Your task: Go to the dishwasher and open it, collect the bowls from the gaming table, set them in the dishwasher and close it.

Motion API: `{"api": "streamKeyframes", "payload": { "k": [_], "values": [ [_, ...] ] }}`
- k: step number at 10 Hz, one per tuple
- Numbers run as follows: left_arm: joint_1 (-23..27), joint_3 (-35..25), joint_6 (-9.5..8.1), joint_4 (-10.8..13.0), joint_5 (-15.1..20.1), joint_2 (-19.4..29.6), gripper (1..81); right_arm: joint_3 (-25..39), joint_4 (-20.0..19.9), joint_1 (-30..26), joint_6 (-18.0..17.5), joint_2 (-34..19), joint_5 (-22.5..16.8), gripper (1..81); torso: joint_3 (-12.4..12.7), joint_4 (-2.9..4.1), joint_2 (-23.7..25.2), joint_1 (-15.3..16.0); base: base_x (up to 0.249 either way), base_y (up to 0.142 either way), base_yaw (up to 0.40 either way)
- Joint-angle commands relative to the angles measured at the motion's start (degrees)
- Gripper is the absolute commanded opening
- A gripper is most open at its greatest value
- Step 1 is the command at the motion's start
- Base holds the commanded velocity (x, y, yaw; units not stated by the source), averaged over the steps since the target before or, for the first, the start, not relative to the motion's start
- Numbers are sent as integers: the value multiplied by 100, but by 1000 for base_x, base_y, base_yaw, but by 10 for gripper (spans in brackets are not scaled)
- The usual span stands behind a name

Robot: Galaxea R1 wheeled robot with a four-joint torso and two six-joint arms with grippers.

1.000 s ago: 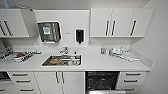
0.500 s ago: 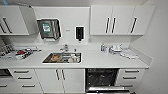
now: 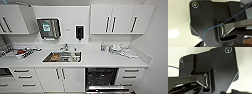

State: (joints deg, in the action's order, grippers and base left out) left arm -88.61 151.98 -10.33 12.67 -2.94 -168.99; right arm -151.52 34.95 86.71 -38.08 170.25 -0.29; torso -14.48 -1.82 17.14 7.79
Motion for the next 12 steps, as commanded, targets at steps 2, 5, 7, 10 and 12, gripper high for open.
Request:
{"api": "streamKeyframes", "payload": {
  "k": [2,5,7,10,12],
  "values": [
    [217,139,31,34,320,-48,811,-676,-1174,-70,1119,459,-50,811,0,0,-2,-2,0,0,0],
    [226,148,22,25,320,-101,811,-843,-2431,-44,2525,565,-33,811,0,0,-2,-2,0,0,0],
    [243,209,4,-19,285,-118,811,-688,-2494,-184,2499,364,-32,811,0,0,-2,-2,0,0,0],
    [278,227,4,-19,250,-127,811,-562,-2466,-281,2491,328,-121,811,0,0,-2,-2,0,0,0],
    [278,227,4,-19,250,-127,811,-597,-2458,-334,2490,336,-129,811,0,0,-2,-2,0,0,0]
  ]
}}
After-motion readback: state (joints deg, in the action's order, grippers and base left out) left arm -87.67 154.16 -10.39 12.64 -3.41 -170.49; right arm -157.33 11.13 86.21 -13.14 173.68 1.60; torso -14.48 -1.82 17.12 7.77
